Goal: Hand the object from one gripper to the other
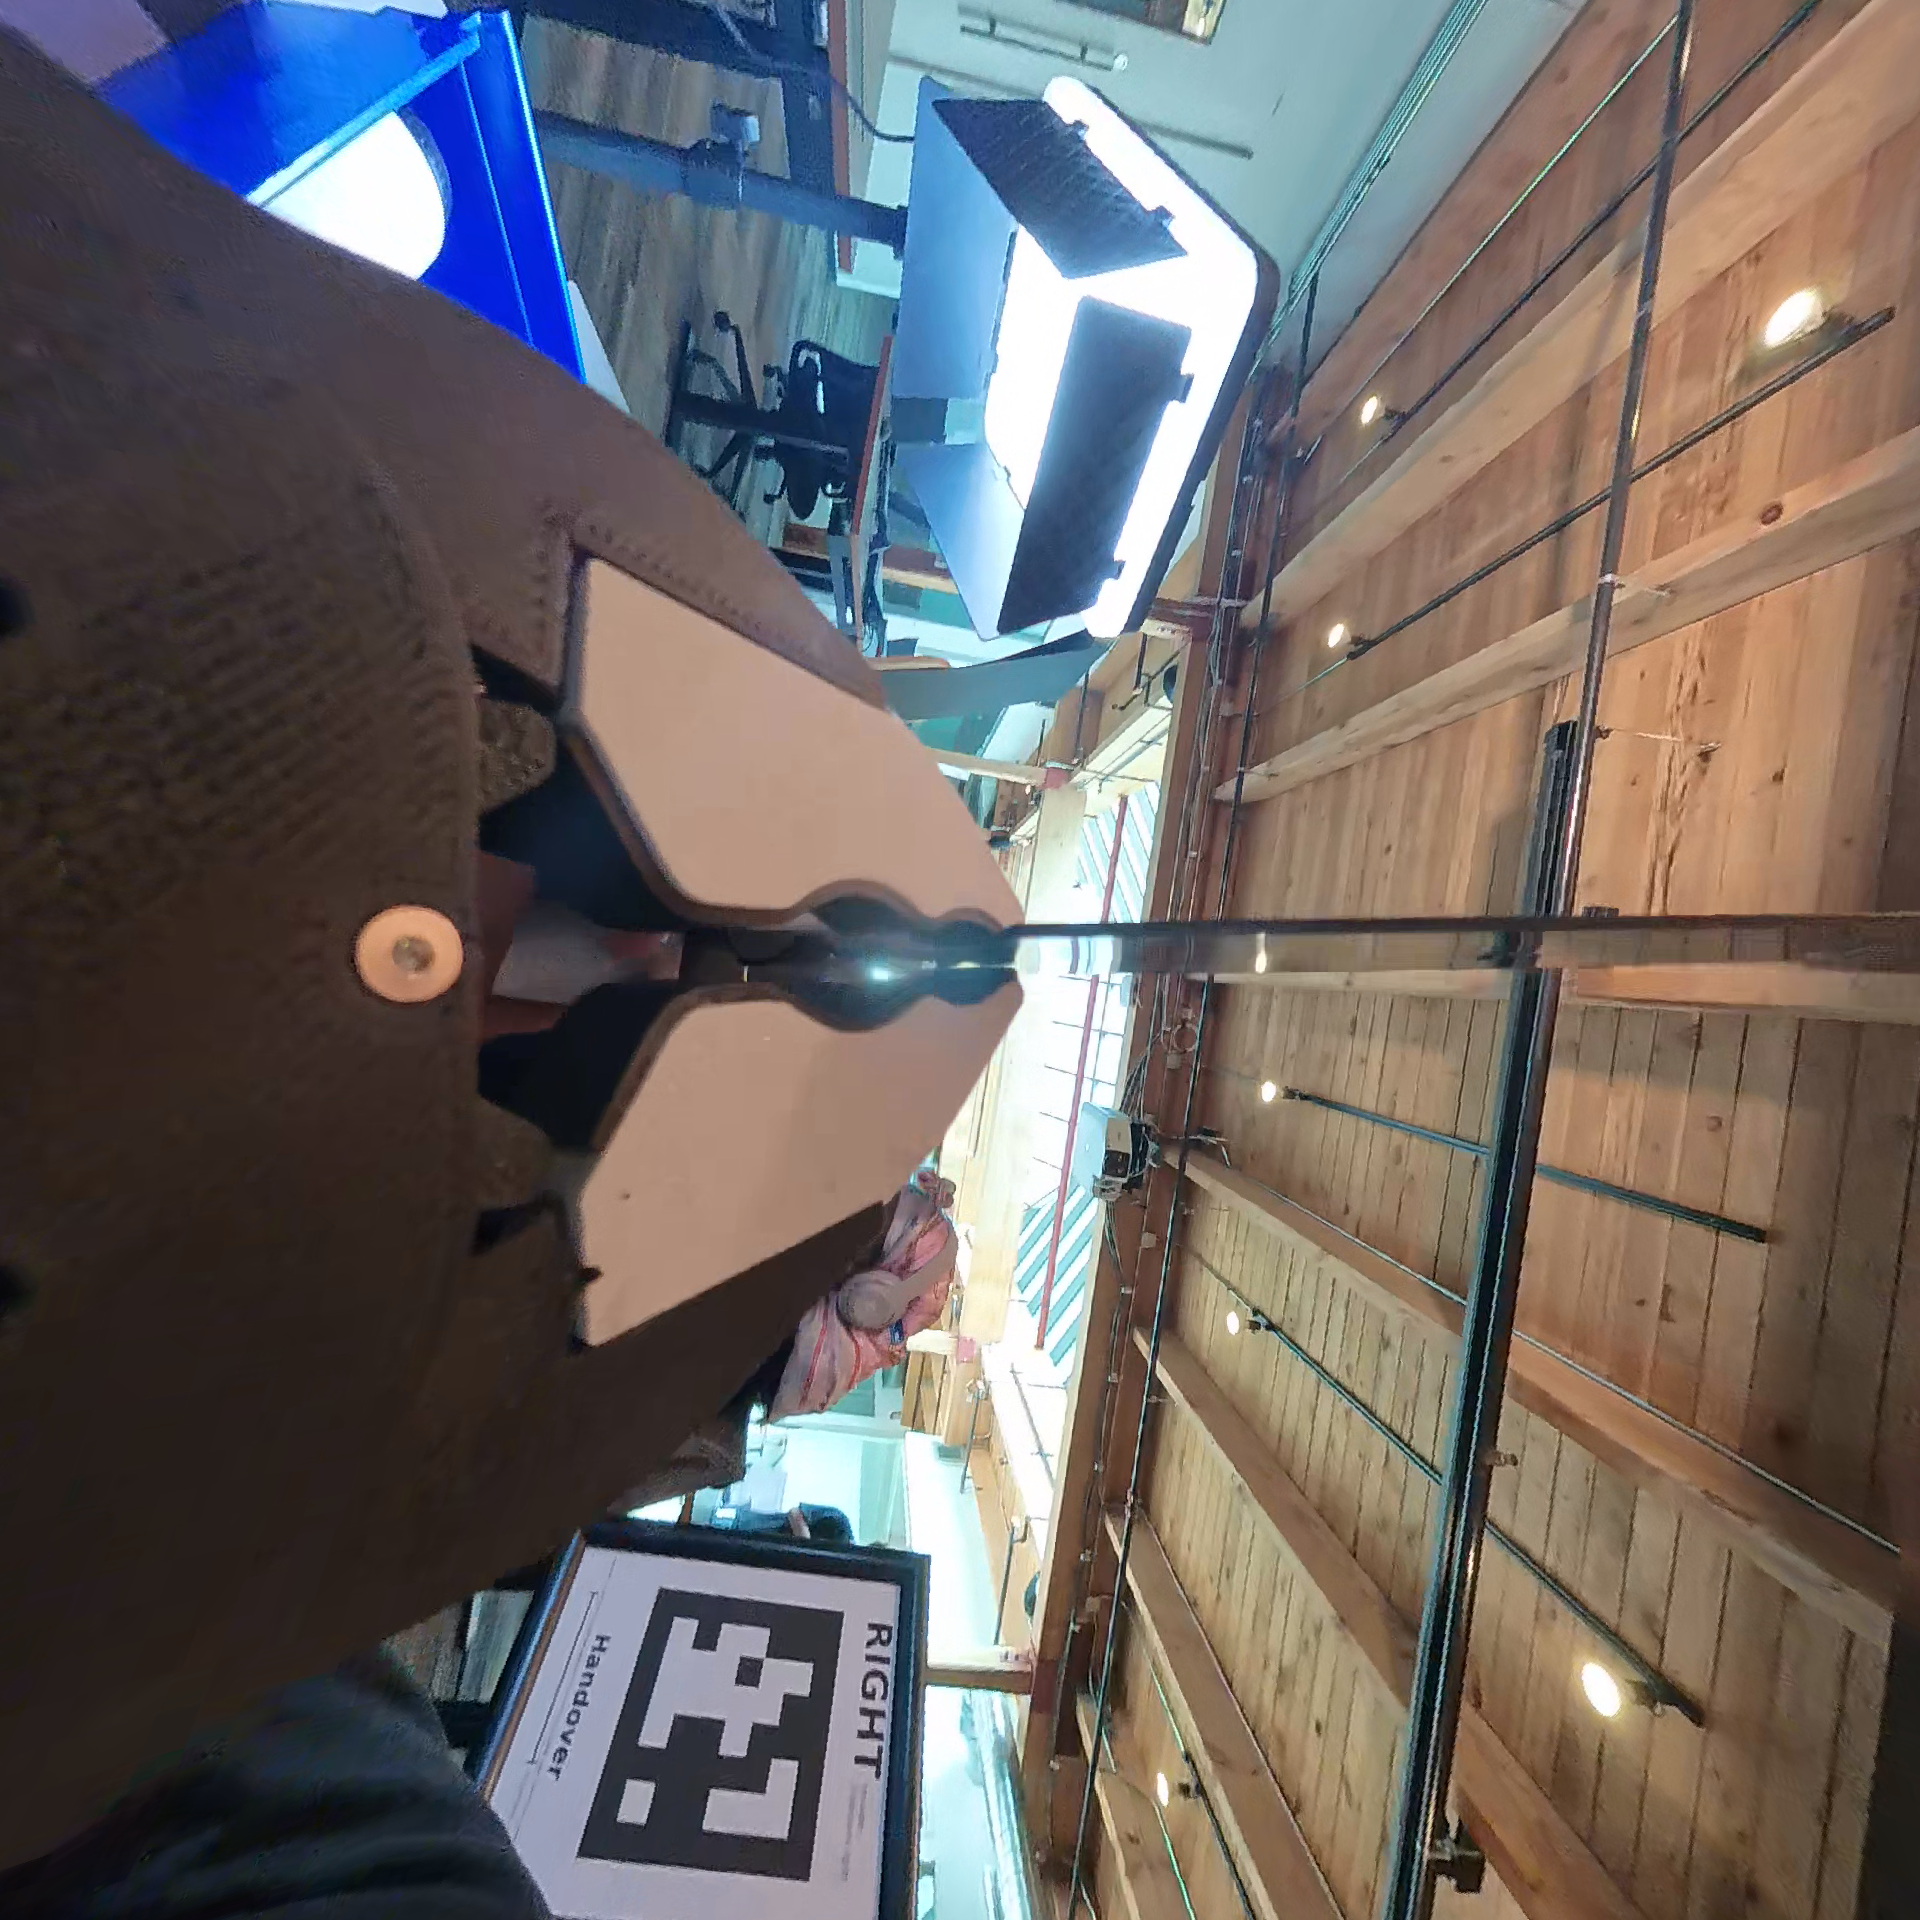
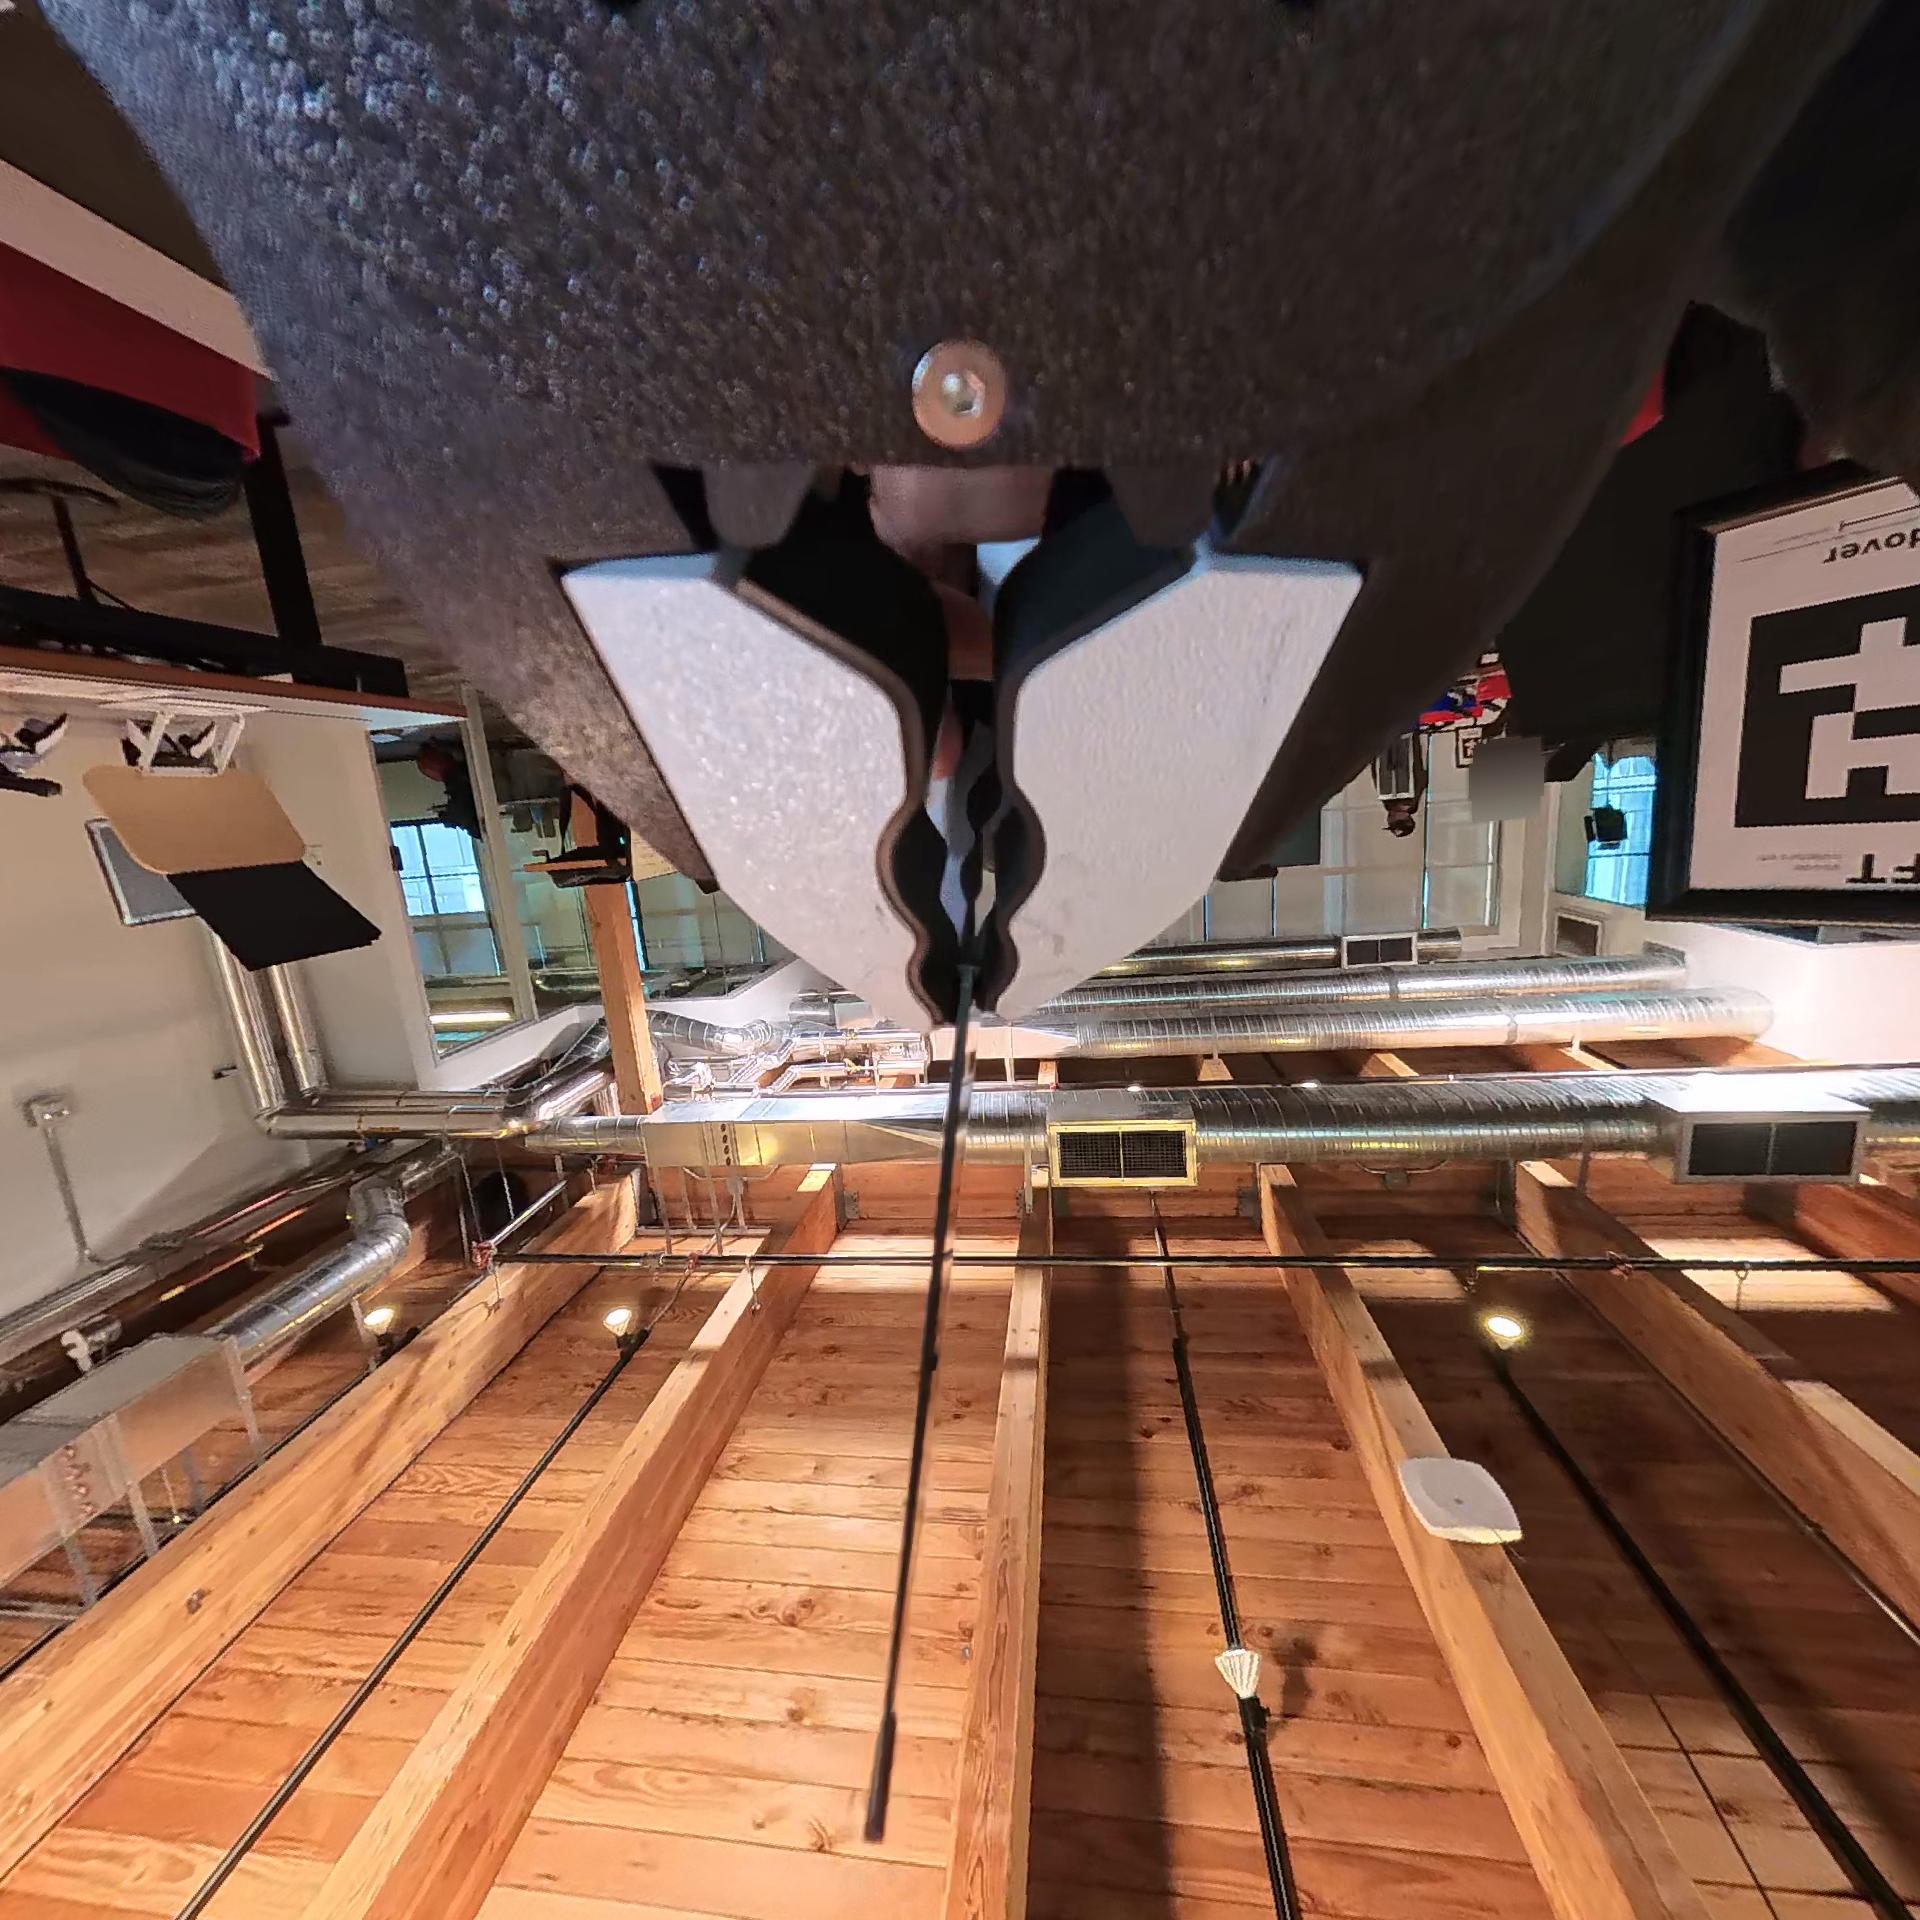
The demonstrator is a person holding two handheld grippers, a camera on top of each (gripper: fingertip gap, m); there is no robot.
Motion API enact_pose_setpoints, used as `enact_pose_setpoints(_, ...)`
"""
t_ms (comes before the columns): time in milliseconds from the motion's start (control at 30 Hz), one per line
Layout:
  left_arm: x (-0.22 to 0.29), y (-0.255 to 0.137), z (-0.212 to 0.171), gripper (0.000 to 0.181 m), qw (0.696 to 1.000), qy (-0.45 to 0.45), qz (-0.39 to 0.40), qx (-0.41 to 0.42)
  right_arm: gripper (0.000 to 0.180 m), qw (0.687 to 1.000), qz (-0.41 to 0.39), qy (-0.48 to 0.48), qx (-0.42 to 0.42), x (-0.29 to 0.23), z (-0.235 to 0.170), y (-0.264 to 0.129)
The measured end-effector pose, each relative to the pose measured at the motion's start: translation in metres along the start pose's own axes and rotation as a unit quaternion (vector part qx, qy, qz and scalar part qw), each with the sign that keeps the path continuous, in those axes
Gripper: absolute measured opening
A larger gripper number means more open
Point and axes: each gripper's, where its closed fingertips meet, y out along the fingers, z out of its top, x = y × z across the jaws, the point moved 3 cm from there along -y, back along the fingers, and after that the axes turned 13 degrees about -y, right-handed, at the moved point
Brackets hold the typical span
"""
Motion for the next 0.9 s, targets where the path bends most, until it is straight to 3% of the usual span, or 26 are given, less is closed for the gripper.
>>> enact_pose_setpoints(500, -0.003, -0.011, 0.010, 0.001, 0.995, 0.009, 0.013, -0.096, 0.011, 0.999, 0.017, 0.000, -0.050, 0.008, 0.006, -0.002)
enact_pose_setpoints(600, -0.003, -0.012, 0.008, 0.002, 0.993, 0.010, 0.015, -0.115, 0.003, 0.997, 0.028, 0.007, -0.073, 0.005, -0.001, -0.001)
enact_pose_setpoints(800, -0.002, -0.009, 0.008, 0.002, 0.997, 0.001, 0.005, -0.079, 0.002, 0.999, 0.025, 0.017, -0.045, 0.003, 0.000, 0.000)
enact_pose_setpoints(900, -0.001, -0.005, 0.001, 0.013, 0.997, 0.007, 0.007, -0.073, 0.002, 0.999, 0.029, 0.031, -0.031, 0.000, -0.002, 0.001)
